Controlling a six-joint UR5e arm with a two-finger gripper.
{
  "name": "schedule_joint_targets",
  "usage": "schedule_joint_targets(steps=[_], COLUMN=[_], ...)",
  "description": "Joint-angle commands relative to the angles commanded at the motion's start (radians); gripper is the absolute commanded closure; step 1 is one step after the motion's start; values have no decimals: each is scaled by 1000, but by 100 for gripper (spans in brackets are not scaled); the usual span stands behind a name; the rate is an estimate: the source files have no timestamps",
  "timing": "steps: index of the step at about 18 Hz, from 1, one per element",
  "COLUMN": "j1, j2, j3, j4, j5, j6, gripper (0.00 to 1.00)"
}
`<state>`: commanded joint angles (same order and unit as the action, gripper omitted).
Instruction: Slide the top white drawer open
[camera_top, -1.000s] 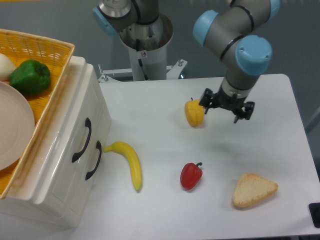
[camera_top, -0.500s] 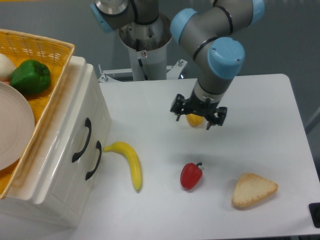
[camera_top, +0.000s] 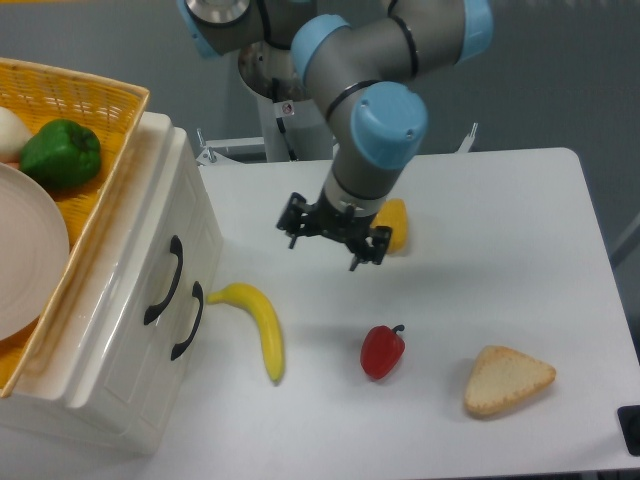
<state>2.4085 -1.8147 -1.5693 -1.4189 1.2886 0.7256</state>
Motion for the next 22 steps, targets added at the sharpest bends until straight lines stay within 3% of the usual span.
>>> schedule_joint_targets(steps=[9, 22], j1=[-29, -89], j2=[9, -46], j3=[14, 81], j4=[-11, -3], j5=[-155, -175], j6=[-17, -143], gripper=[0, 0])
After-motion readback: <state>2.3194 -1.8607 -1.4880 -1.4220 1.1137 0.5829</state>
